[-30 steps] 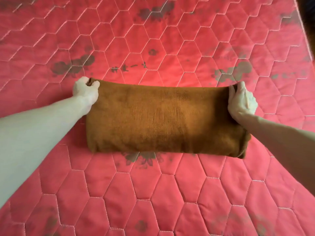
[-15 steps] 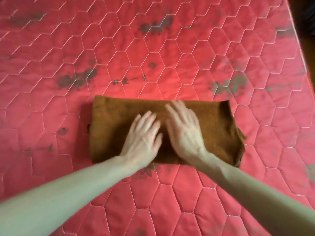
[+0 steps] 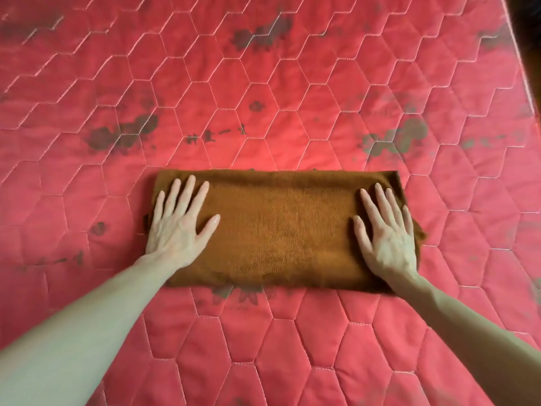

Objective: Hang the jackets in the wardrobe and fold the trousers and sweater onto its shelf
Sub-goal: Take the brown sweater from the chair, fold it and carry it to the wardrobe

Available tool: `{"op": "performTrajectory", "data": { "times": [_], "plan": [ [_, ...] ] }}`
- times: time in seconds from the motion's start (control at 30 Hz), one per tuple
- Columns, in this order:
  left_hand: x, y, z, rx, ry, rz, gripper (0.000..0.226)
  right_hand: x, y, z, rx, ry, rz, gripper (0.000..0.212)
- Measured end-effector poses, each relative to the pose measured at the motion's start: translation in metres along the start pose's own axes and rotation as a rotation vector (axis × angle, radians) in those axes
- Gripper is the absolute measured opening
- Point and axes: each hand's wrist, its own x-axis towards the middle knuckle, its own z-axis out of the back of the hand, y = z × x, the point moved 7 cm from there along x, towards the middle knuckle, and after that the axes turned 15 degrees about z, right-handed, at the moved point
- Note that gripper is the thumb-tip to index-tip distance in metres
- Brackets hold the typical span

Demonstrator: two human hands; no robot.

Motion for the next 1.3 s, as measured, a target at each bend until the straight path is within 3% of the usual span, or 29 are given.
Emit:
{"op": "performTrajectory", "data": {
  "times": [0.17, 0.3, 0.43, 0.57, 0.77, 0.97, 1.07, 1.17, 1.3],
  "plan": [
    [0.011, 0.024, 0.0, -0.082, 0.067, 0.074, 0.081, 0.006, -0.017, 0.005, 0.126, -0.017, 0.077, 0.06],
    [0.0, 0.01, 0.006, -0.019, 0.017, 0.088, 0.079, 0.01, -0.024, 0.009, 0.147, -0.03, 0.023, 0.061],
    [-0.032, -0.036, 0.007, -0.017, -0.003, -0.127, 0.074, 0.004, -0.031, 0.012, 0.178, -0.077, -0.199, 0.07],
    [-0.05, -0.097, 0.001, -0.061, 0.065, -0.223, 0.074, -0.011, -0.039, 0.015, 0.24, -0.165, -0.46, 0.087],
    [-0.108, -0.192, -0.012, -0.046, 0.05, -0.612, 0.064, -0.049, -0.041, 0.019, 0.221, -0.193, -0.872, 0.107],
    [-0.111, -0.193, -0.016, 0.065, 0.123, -0.501, 0.067, -0.067, -0.038, 0.014, 0.58, -0.226, -1.05, 0.079],
    [-0.113, -0.189, -0.007, -0.02, 0.232, -0.463, 0.068, -0.063, -0.032, 0.026, 0.723, -0.161, -1.079, 0.071],
    [-0.111, -0.176, 0.008, -0.469, 0.451, -0.326, 0.064, -0.042, -0.01, 0.058, 0.65, -0.108, -0.902, 0.054],
    [-0.096, -0.143, 0.019, -1.096, 0.714, 0.129, 0.051, 0.006, 0.065, 0.115, 0.371, -0.065, -0.566, 0.042]
  ]
}}
